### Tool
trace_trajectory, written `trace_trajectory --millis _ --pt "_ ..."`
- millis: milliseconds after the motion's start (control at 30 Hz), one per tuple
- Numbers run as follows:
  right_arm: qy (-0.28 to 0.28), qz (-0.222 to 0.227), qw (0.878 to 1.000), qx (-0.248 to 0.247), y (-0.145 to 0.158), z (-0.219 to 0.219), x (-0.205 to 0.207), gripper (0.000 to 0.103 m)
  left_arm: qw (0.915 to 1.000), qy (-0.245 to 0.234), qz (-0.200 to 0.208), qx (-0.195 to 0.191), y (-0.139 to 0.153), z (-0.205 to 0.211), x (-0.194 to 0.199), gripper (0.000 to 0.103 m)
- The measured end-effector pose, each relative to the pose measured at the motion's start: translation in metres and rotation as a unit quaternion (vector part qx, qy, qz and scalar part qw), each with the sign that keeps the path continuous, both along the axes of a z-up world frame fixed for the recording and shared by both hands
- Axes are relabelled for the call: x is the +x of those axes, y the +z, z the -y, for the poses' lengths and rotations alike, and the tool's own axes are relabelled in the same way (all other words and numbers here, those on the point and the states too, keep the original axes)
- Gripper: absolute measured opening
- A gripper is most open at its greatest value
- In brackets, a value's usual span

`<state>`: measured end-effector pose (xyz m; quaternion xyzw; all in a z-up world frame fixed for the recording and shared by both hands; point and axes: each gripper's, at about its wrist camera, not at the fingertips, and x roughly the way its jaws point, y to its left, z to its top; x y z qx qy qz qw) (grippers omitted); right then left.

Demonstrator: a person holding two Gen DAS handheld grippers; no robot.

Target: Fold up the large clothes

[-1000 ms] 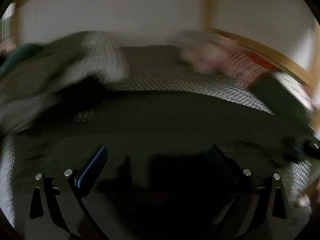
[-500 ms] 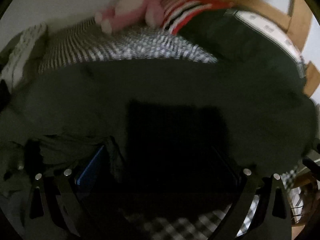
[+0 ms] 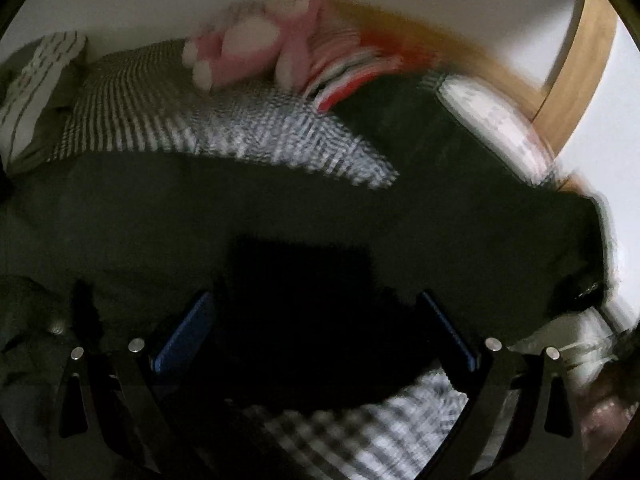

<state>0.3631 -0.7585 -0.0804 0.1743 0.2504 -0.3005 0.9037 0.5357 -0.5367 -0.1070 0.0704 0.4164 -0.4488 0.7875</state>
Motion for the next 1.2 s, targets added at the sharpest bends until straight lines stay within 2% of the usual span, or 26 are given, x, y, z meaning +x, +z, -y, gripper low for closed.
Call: trace_trajectory --millis 33,100,200,267,300,400,500,567,667,700,733,767,833,900,967,1033,1067,1100,1200 --pt "0.006 -0.013 0.999 -0.031 0.003 -0.009 0.003 0.016 0.9998 -0.004 -0.004 -0.019 0.015 -0.006 0.0 0.098" --pt "0.022 -0.049 0.992 -0.113 0.009 -0.046 0.016 0.015 0.9972 -0.044 -0.034 -0.05 0.05 -0.011 0.0 0.098" --pt "0.035 -0.065 0.984 -0.165 0.01 -0.079 0.035 0.014 0.996 -0.053 -0.03 -0.066 0.082 -0.015 -0.002 0.098" --pt "0.04 -0.075 0.978 -0.193 0.006 -0.098 0.045 0.014 0.9977 -0.038 -0.02 -0.053 0.09 -0.013 0.0 0.098" --pt "0.042 -0.079 0.975 -0.201 0.006 -0.107 0.05 0.013 0.9977 -0.042 -0.03 -0.044 0.089 -0.009 0.002 0.098" --pt "0.045 -0.101 0.966 -0.232 -0.002 -0.134 0.058 0.012 0.9921 -0.063 -0.099 -0.044 0.078 -0.004 0.007 0.098" --pt "0.045 -0.117 0.957 -0.262 -0.01 -0.158 0.06 0.012 0.9903 -0.058 -0.118 -0.046 0.068 -0.004 0.007 0.098" --pt "0.047 -0.118 0.954 -0.273 -0.011 -0.166 0.062 0.012 0.9899 -0.055 -0.129 -0.022 0.055 -0.001 0.011 0.098" --pt "0.054 -0.125 0.942 -0.307 -0.012 -0.182 0.063 0.012 0.9835 -0.073 -0.165 0.012 0.033 0.002 0.017 0.096" --pt "0.064 -0.123 0.941 -0.308 -0.012 -0.187 0.063 0.012 0.9824 -0.086 -0.165 0.014 0.03 0.001 0.015 0.089" --pt "0.071 -0.118 0.942 -0.306 -0.012 -0.19 0.062 0.012 0.9818 -0.099 -0.161 0.016 0.028 0.0 0.013 0.05" --pt "0.075 -0.117 0.942 -0.304 -0.012 -0.194 0.063 0.012 0.9795 -0.104 -0.171 0.018 0.025 -0.002 0.015 0.019" --pt "0.085 -0.11 0.943 -0.302 -0.011 -0.204 0.063 0.012 0.9761 -0.099 -0.194 -0.003 0.023 -0.012 0.022 0.018" --pt "0.099 -0.098 0.943 -0.301 -0.008 -0.21 0.062 0.013 0.9776 -0.087 -0.191 -0.02 0.024 -0.024 0.029 0.016" --pt "0.131 -0.076 0.944 -0.294 -0.004 -0.214 0.056 0.029 0.9788 -0.069 -0.19 -0.032 0.026 -0.035 0.035 0.014" --pt "0.132 -0.058 0.933 -0.33 -0.004 -0.22 0.044 0.099 0.984 -0.039 -0.168 -0.044 0.034 -0.055 0.047 0.012" --pt "0.124 -0.047 0.921 -0.367 -0.007 -0.221 0.034 0.1 0.9855 -0.027 -0.161 -0.047 0.038 -0.061 0.051 0.011" --pt "0.117 -0.052 0.914 -0.384 -0.011 -0.218 0.03 0.1 0.9864 -0.014 -0.153 -0.058 0.044 -0.074 0.058 0.011" --pt "0.11 -0.065 0.927 -0.352 -0.008 -0.201 0.034 0.1 0.9828 -0.008 -0.16 -0.092 0.061 -0.102 0.066 0.01"
